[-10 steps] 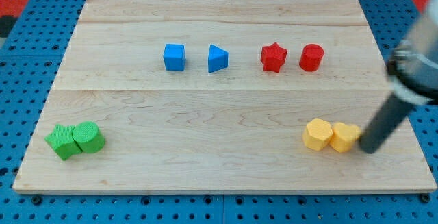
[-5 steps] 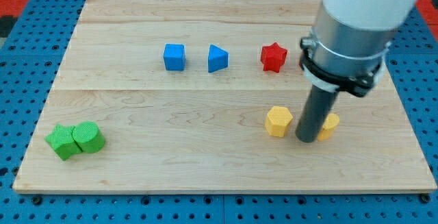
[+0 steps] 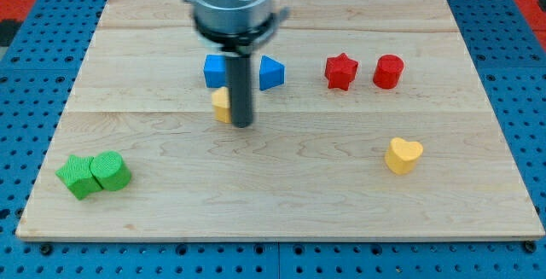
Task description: Place the yellow hexagon to the left side of the blue cube
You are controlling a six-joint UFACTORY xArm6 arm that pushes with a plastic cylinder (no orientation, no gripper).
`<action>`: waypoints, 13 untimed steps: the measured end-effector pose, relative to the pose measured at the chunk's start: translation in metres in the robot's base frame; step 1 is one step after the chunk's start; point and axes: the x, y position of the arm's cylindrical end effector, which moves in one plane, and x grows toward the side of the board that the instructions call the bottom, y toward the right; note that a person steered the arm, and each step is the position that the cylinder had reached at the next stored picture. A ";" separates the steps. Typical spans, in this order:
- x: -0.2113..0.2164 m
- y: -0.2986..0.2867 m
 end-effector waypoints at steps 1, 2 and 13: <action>-0.001 -0.061; 0.007 -0.046; -0.057 -0.154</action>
